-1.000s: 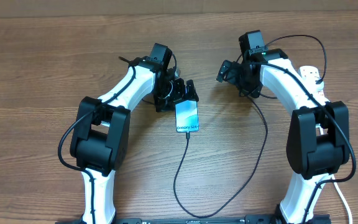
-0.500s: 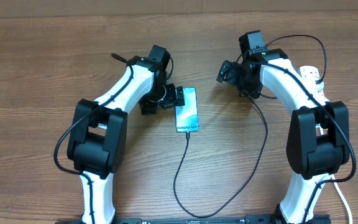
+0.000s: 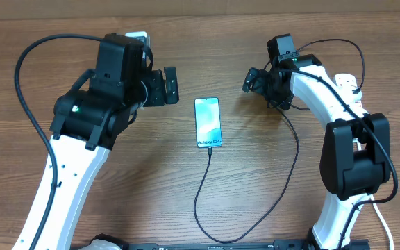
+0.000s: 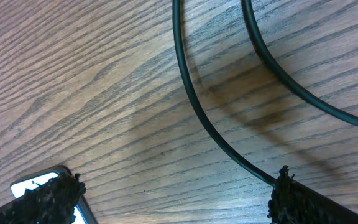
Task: Plug charger to phone and switch on socket
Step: 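Release the phone and lift the left gripper away, then move the right gripper over the power strip's switch beside the plug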
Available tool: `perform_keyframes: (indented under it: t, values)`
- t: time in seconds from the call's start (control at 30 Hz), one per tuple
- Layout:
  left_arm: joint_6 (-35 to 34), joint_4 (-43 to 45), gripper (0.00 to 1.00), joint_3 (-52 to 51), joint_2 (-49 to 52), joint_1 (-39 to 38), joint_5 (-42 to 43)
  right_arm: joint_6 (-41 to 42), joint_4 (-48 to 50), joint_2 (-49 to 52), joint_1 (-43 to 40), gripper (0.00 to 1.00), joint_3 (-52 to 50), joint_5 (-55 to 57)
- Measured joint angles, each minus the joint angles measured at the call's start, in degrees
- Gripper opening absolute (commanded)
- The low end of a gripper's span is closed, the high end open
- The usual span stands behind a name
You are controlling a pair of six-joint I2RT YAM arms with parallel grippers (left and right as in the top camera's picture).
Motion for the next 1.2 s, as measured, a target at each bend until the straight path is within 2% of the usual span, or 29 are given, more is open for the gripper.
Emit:
perform_keyframes:
  t: [0.9, 1.03, 1.2]
  values:
    - [0.2, -2.5, 1.00, -0.1, 0.9, 0.0, -0.2, 0.0, -0.1, 0.0, 0.0, 1.00, 0.0, -2.1]
    - [0.2, -2.5, 1.00, -0.1, 0.9, 0.0, -0.2, -0.2, -5.9, 0.0, -0.1, 1.00, 2.5, -3.9]
    - [0.2, -2.6, 1.00, -0.1, 0.9, 0.0, -0.2, -1.7, -15.2, 0.0, -0.1, 1.00, 10.9, -4.5]
